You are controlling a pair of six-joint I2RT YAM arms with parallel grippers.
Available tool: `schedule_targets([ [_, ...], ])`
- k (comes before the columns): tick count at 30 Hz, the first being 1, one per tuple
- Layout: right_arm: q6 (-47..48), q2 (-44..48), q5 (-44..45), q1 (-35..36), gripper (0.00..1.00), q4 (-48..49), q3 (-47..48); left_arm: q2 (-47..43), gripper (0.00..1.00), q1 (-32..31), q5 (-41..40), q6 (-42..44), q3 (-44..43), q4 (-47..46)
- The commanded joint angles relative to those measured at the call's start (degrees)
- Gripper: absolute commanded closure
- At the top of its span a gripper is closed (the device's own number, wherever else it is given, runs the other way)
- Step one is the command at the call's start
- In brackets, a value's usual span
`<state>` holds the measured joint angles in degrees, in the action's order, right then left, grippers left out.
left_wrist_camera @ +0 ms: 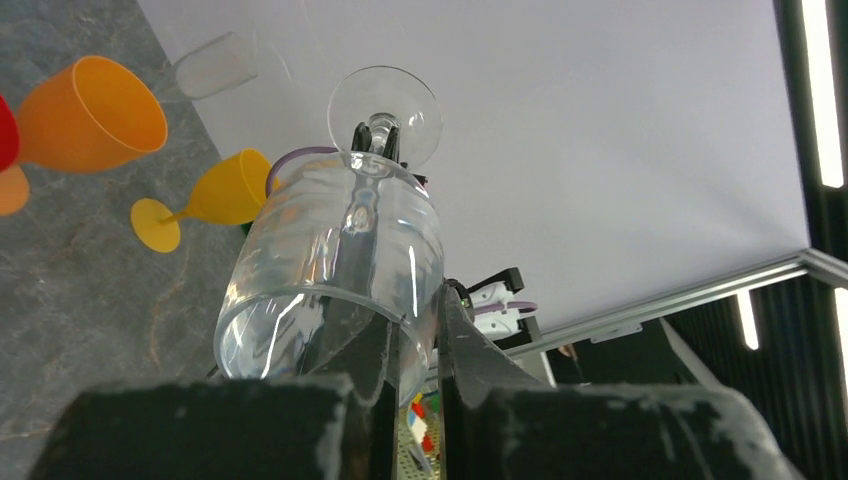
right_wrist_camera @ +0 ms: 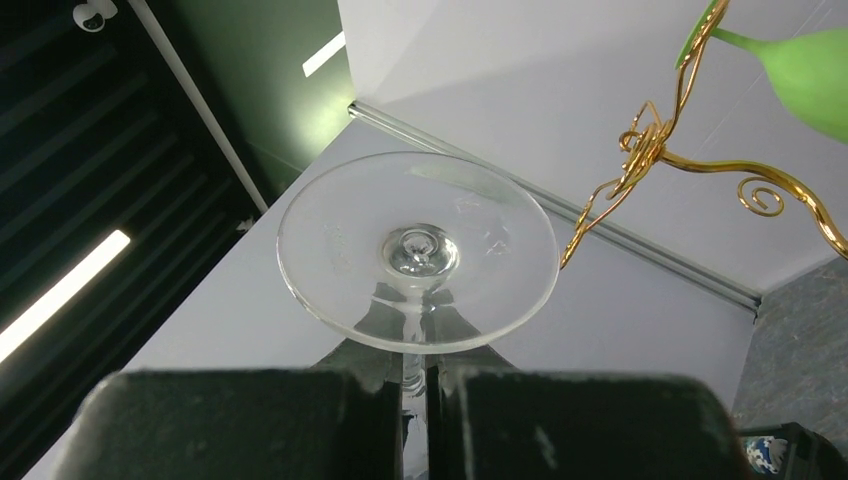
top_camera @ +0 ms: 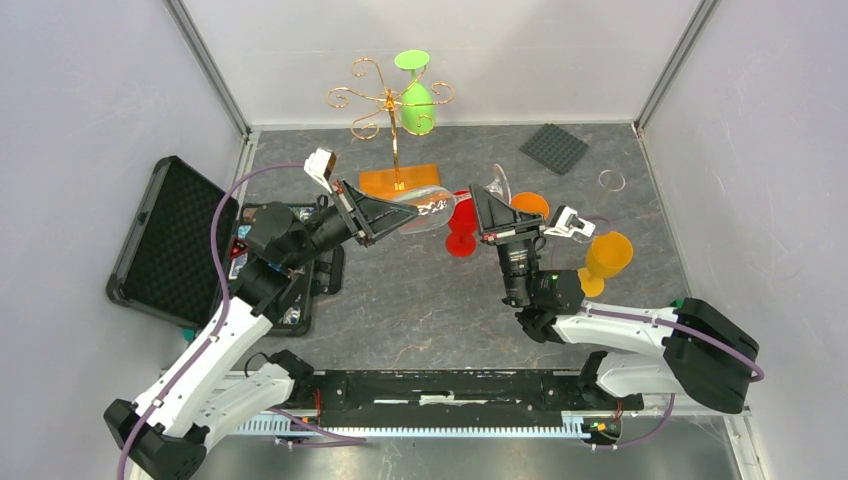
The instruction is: Take the wine glass off the wine glass rack
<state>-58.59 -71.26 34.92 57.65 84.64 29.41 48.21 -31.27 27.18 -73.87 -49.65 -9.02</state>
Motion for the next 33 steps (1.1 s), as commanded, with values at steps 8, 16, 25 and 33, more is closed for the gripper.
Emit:
schedule_targets([
  [8, 3.8, 0.5, 1.1, 0.2, 1.0, 26.4, -1.0, 0.3, 0.7, 0.1, -1.1, 15.7, -3.9, 4.8],
  [16, 2.2, -0.3, 1.7, 0.2, 1.0, 26.0, -0.8, 0.4, 0.92, 0.0, -2.2, 15.6, -2.6, 3.4],
  [25, -2.3, -1.2, 2.1, 0.2, 0.86, 26.0, -1.2, -0.2, 0.98, 0.1, -3.4, 12.6, -1.2, -1.2],
  [33, -2.6, -0.2, 1.6, 0.2, 0.49, 26.3, -2.4, -0.3, 0.98, 0.1, -6.7, 14.3, -1.8, 0.0],
])
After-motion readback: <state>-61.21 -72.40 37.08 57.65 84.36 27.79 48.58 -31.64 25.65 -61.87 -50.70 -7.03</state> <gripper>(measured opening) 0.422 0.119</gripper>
